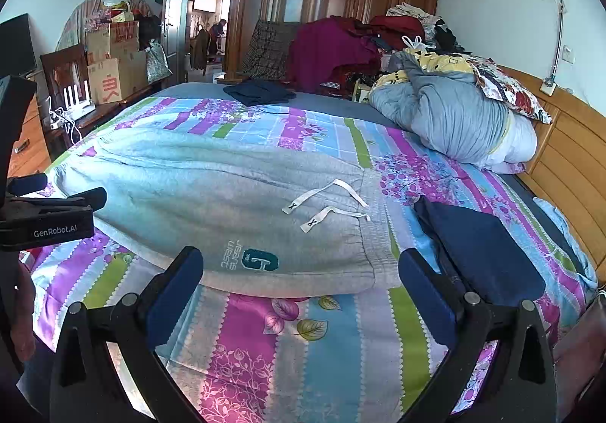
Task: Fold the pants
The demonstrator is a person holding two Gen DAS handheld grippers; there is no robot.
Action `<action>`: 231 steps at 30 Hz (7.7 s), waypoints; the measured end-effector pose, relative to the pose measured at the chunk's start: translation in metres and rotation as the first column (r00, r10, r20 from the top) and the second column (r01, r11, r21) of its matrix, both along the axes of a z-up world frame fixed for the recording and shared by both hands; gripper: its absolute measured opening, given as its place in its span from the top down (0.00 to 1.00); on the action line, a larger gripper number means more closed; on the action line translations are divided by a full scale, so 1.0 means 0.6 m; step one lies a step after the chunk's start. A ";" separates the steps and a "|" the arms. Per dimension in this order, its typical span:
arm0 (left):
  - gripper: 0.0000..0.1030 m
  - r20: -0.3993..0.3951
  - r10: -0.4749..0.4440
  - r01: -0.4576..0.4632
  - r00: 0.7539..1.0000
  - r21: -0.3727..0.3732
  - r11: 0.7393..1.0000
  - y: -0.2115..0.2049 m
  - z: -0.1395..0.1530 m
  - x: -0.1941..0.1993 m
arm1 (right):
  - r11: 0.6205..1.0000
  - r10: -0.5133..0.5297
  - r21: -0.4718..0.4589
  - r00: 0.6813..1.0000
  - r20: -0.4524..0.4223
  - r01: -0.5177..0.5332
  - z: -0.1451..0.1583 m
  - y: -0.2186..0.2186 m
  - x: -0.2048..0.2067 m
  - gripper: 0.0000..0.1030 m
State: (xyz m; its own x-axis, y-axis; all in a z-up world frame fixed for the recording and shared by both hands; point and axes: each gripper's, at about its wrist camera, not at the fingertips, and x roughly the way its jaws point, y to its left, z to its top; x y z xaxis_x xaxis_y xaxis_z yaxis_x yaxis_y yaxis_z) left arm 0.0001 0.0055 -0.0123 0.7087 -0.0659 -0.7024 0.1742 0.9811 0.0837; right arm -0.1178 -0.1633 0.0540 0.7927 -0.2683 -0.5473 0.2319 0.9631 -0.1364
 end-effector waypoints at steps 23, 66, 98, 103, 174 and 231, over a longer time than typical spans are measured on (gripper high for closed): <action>0.00 0.158 -0.011 0.027 0.987 -0.098 0.995 0.008 0.122 0.014 | 0.998 -0.067 0.019 0.988 0.141 0.065 0.105 0.007 0.056 0.00; 0.00 0.102 0.070 -0.070 0.992 -0.009 0.998 0.077 0.067 0.110 | 0.989 0.066 0.131 0.995 0.072 -0.075 0.083 -0.020 0.104 0.00; 0.00 -0.124 0.055 -0.047 0.991 0.068 0.997 0.221 0.042 0.753 | 0.905 0.412 0.209 0.885 -0.218 -0.370 0.094 -0.063 0.802 0.00; 0.00 -0.283 -0.044 0.063 0.958 0.058 0.996 0.240 0.000 0.836 | 0.879 0.474 0.173 0.848 -0.237 -0.444 0.122 -0.053 0.874 0.00; 0.90 -0.601 -0.614 0.797 0.511 0.065 0.600 0.150 -0.247 0.919 | 0.834 0.477 0.338 0.262 -0.839 -0.436 -0.339 -0.312 1.014 0.38; 0.87 -0.381 -0.498 0.594 0.779 0.704 0.389 0.293 -0.213 0.330 | 0.877 0.421 0.168 0.548 -0.723 -0.451 -0.258 -0.050 0.261 0.90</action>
